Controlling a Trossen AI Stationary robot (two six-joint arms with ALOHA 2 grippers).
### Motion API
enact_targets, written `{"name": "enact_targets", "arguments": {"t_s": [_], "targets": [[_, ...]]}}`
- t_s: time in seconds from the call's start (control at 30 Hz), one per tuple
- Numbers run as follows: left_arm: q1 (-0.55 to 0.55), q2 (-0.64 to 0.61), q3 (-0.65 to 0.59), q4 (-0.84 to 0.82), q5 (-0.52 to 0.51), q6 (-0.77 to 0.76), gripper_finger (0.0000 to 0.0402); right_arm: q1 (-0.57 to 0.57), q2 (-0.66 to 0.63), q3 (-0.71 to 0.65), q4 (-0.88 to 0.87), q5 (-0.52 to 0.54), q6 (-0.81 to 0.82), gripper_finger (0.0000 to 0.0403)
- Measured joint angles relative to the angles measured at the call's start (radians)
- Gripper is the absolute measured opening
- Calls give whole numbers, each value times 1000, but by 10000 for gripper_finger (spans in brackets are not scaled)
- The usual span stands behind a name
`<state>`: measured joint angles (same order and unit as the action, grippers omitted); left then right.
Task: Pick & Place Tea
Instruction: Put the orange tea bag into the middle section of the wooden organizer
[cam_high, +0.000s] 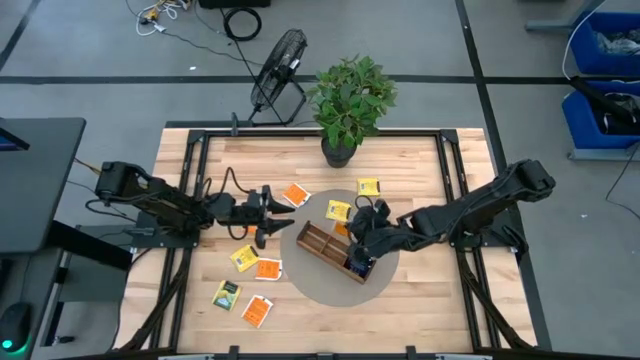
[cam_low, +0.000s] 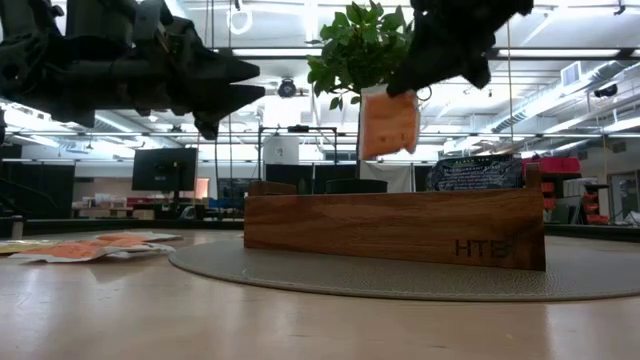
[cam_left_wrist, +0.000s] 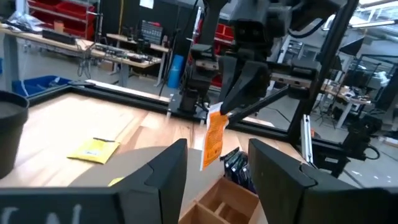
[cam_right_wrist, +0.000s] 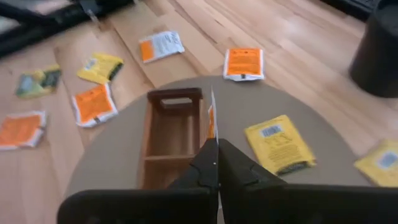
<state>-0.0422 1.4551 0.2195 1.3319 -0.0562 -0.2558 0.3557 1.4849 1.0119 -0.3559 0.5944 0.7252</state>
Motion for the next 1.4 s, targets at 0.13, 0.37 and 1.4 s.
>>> {"name": "enact_targets", "arguments": {"t_s": [0.13,0.37,1.4], "targets": [[0,-38,0,-47,18,1,177,4,0,-70,137,-8,21,0],[0,-192,0,-229,17,33,177,31,10,-104,153,3,79,0],[0,-344,1,-449,-28,88,177,52,208,-105,225,43,65,6]]}}
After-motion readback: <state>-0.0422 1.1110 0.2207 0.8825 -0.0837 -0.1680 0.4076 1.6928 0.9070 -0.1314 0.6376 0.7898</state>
